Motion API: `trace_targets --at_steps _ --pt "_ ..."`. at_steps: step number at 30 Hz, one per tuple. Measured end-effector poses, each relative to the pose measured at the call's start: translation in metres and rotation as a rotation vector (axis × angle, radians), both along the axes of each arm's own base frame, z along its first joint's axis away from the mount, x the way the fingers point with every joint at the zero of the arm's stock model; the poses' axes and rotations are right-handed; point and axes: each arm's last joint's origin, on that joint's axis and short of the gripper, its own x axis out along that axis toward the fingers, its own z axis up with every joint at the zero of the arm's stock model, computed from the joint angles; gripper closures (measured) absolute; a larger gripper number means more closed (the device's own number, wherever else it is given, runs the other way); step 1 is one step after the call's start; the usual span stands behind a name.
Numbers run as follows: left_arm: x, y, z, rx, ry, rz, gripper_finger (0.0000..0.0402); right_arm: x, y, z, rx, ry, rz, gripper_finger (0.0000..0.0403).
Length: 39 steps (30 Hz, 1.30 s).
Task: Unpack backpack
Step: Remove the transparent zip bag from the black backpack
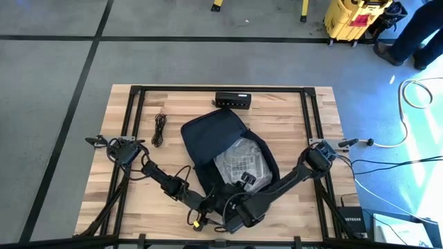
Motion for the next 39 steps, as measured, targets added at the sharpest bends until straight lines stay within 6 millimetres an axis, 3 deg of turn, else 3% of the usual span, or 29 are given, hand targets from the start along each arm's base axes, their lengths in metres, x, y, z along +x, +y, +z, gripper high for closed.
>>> trace_targets --at_steps 5,15,21,25,31,39 --pt "0.000 0.000 0.000 0.000 0.000 0.000 0.0165 0.008 0.008 0.009 0.148 -0.044 0.065 0.0287" --pt "0.000 -0.001 0.000 0.012 -0.011 -0.007 0.0165 0.002 0.006 -0.032 0.189 0.041 0.102 0.0131" --pt "0.000 -0.001 0.002 0.009 -0.025 -0.010 0.0165 -0.003 0.003 -0.053 0.203 0.063 0.106 0.0090" --pt "0.000 -0.001 0.002 0.008 -0.026 -0.010 0.0165 -0.006 -0.001 -0.063 0.159 0.119 0.107 0.0105" --pt "0.000 -0.001 0.002 0.008 -0.027 -0.010 0.0165 -0.005 -0.002 -0.077 0.125 0.173 0.137 0.0160" --pt "0.000 -0.001 0.002 0.008 -0.026 -0.011 0.0165 -0.006 -0.009 -0.079 0.057 0.211 0.116 0.0275"
